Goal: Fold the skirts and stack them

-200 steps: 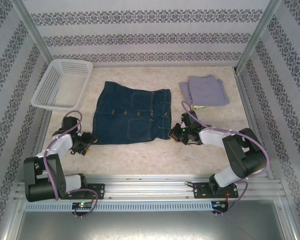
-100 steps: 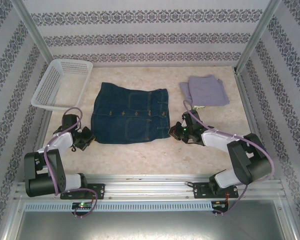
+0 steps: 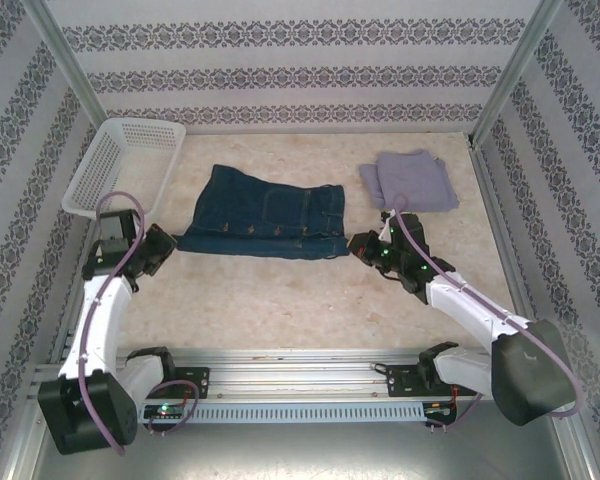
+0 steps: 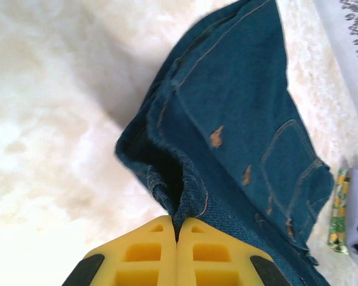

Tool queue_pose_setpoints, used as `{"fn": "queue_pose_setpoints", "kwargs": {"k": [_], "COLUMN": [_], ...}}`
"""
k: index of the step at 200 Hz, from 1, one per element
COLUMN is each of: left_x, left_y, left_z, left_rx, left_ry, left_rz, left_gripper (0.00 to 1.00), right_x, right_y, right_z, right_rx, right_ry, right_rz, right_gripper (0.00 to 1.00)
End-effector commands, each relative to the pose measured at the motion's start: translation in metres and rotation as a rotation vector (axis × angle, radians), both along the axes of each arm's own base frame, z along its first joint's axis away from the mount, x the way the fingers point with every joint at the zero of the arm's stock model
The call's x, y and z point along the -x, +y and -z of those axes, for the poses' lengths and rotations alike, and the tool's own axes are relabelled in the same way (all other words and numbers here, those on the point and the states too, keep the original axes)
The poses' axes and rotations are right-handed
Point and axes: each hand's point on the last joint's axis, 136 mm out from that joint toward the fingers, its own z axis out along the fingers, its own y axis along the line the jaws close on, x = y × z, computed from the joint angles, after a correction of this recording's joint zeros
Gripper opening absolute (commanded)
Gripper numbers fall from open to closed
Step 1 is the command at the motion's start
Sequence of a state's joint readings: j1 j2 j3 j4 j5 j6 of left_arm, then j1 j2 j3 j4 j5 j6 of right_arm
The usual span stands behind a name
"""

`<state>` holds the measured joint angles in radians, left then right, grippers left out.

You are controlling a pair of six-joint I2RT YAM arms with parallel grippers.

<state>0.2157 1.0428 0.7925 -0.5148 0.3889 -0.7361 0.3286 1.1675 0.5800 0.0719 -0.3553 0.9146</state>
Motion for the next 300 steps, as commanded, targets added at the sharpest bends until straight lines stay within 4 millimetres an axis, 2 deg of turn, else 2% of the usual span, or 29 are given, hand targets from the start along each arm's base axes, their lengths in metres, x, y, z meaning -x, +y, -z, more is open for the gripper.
{"fn": "queue_pose_setpoints", "kwargs": {"k": [1,31,46,62,81,97,125,140,155,176,186,187,188,202,222,249,277,300], "left_x": [-0.044,-0.106,-0.134,-0.165,-0.200,-0.223,-0.242,-0.240,-0.230,-0.208,-0.195,-0.191,-0.192,-0.167,-0.130,-0.089,-0.075,-0.083], "left_y": [0.002,0.004,0.002,-0.003,-0.013,-0.020,-0.032,-0.037,-0.040,-0.041,-0.042,-0.043,-0.043,-0.044,-0.039,-0.024,-0.016,-0.019], "left_z": [-0.027,-0.057,-0.061,-0.056,-0.038,-0.015,0.049,0.087,0.116,0.140,0.144,0.149,0.145,0.146,0.132,0.095,0.049,0.026], "left_rx": [0.008,0.011,-0.022,-0.021,-0.017,-0.053,-0.070,-0.060,-0.047,-0.038,-0.029,-0.027,-0.028,-0.027,-0.063,-0.113,-0.157,-0.132], "left_ry": [-0.104,-0.221,-0.237,-0.245,-0.219,-0.162,-0.016,0.067,0.128,0.178,0.191,0.203,0.193,0.207,0.209,0.161,0.083,0.031], "left_rz": [0.019,0.060,0.088,0.119,0.165,0.204,0.266,0.288,0.297,0.291,0.295,0.296,0.296,0.299,0.286,0.228,0.172,0.160], "left_gripper": [0.00,0.00,0.00,0.00,0.00,0.00,0.00,0.00,0.00,0.00,0.00,0.00,0.00,0.00,0.00,0.00,0.00,0.00], "right_x": [-0.040,-0.085,-0.107,-0.129,-0.155,-0.170,-0.180,-0.178,-0.171,-0.156,-0.143,-0.142,-0.140,-0.120,-0.083,-0.049,-0.034,-0.034], "right_y": [-0.017,-0.034,-0.033,-0.028,-0.025,-0.025,-0.021,-0.019,-0.019,-0.024,-0.027,-0.027,-0.027,-0.031,-0.037,-0.045,-0.047,-0.050], "right_z": [-0.033,-0.041,-0.039,-0.029,-0.012,0.013,0.062,0.084,0.098,0.106,0.110,0.111,0.111,0.109,0.101,0.075,0.044,0.032], "right_rx": [0.043,0.050,0.052,0.065,0.078,0.092,0.103,0.104,0.114,0.130,0.140,0.141,0.141,0.144,0.146,0.152,0.173,0.187], "right_ry": [-0.120,-0.136,-0.124,-0.104,-0.068,-0.013,0.105,0.162,0.200,0.229,0.248,0.252,0.252,0.266,0.270,0.202,0.103,0.066], "right_rz": [0.089,0.181,0.177,0.151,0.131,0.122,0.091,0.075,0.069,0.069,0.064,0.064,0.063,0.062,0.060,0.072,0.074,0.084], "right_gripper": [0.00,0.00,0.00,0.00,0.00,0.00,0.00,0.00,0.00,0.00,0.00,0.00,0.00,0.00,0.00,0.00,0.00,0.00]}}
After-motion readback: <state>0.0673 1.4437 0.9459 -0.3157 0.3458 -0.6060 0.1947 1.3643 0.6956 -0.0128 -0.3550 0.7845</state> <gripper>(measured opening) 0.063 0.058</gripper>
